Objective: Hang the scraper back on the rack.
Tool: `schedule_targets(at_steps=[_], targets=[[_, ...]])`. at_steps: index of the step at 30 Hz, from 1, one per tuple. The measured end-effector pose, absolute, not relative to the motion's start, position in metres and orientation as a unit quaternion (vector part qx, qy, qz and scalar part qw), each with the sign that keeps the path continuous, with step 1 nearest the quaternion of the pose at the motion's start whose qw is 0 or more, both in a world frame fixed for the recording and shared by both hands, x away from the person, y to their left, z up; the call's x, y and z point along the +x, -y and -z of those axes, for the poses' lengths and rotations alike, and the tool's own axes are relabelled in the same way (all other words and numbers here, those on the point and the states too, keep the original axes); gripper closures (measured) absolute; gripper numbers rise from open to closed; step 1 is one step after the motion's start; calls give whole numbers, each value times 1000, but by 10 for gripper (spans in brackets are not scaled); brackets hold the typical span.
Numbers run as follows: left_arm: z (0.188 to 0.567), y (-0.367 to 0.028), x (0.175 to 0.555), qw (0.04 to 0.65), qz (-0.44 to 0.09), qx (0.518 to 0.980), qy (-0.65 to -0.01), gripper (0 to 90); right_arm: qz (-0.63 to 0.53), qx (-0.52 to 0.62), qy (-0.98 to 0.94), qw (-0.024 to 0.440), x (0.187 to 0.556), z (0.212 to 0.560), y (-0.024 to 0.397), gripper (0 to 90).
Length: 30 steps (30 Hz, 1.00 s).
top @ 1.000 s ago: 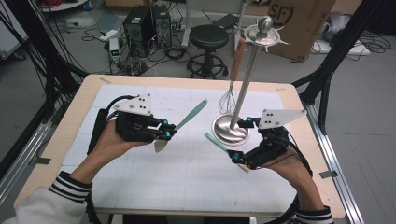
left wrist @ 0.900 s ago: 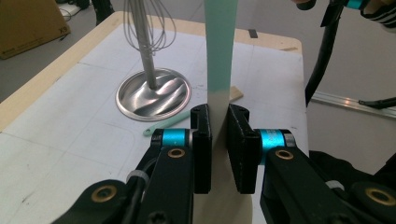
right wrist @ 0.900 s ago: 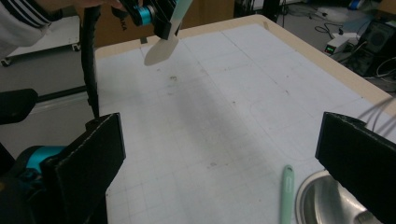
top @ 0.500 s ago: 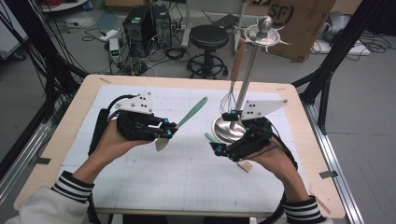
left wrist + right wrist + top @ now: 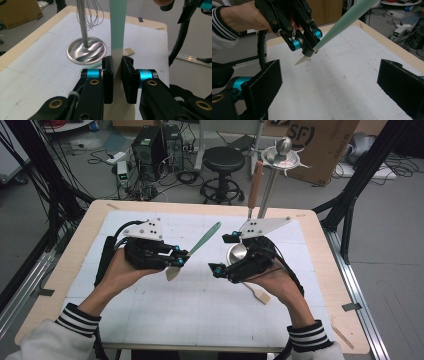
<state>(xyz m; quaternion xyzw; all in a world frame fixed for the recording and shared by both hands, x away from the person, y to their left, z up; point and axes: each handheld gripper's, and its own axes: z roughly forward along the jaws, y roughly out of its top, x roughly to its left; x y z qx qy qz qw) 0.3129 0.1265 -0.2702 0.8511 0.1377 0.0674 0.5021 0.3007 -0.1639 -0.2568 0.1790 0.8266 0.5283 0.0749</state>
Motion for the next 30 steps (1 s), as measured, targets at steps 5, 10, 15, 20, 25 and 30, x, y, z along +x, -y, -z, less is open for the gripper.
schedule_targets(at_steps=[5, 10, 15, 20, 25, 30], targets=[[272, -127, 314, 501, -68, 850, -146, 806, -527, 179, -828, 71, 304, 257, 158, 65], [273, -127, 316, 497, -71, 851, -151, 806, -531, 176, -826, 65, 306, 256, 152, 165], [273, -127, 316, 497, -74, 851, -153, 805, -534, 185, -822, 63, 309, 255, 145, 266], [273, -127, 317, 496, -75, 850, -158, 805, -536, 194, -819, 60, 312, 254, 140, 371], [274, -126, 318, 492, -75, 852, -163, 805, -535, 195, -820, 61, 314, 254, 135, 443], [274, -125, 319, 492, -76, 851, -169, 805, -531, 204, -820, 69, 317, 254, 130, 507]])
